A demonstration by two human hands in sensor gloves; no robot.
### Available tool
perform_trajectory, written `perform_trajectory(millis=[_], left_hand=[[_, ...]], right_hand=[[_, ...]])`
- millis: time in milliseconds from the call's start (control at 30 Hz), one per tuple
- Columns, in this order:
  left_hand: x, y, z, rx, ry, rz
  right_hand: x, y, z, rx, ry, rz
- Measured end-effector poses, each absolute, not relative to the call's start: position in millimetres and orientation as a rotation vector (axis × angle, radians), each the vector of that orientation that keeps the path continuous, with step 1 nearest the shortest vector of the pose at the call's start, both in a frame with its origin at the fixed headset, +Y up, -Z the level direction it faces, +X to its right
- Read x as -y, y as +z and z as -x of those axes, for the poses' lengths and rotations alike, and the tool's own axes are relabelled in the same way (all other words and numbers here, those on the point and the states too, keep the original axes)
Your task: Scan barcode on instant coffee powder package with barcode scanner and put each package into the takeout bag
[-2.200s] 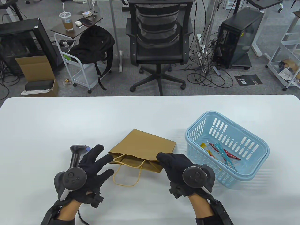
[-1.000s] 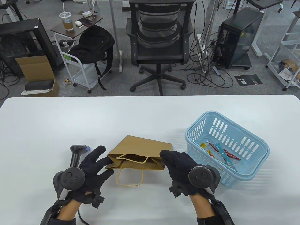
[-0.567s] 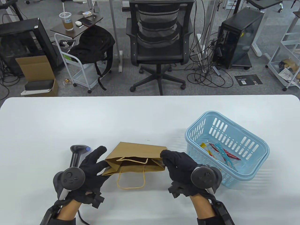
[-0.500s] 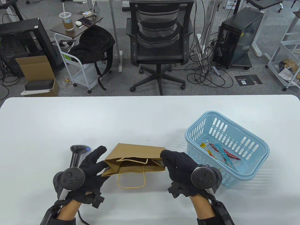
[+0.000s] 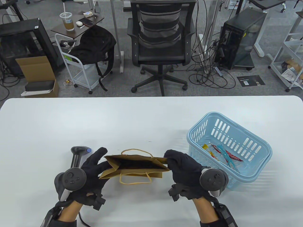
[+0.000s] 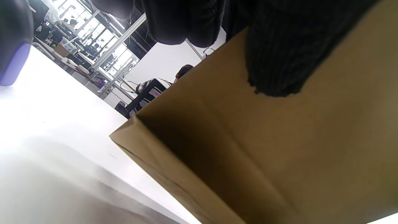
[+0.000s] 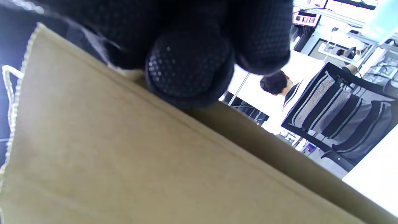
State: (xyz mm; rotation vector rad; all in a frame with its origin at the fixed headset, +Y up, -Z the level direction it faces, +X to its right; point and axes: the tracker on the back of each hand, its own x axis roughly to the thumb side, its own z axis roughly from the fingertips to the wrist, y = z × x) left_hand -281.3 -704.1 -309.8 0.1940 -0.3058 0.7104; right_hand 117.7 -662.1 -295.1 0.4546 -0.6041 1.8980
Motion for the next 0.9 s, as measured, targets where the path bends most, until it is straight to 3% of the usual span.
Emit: perform_trajectory(millis=[900], left_hand=[[715,-319,280,0.242,0.630,-0.043]], right_hand=[[657,-292,-141,0.660,1.688,-0.302]])
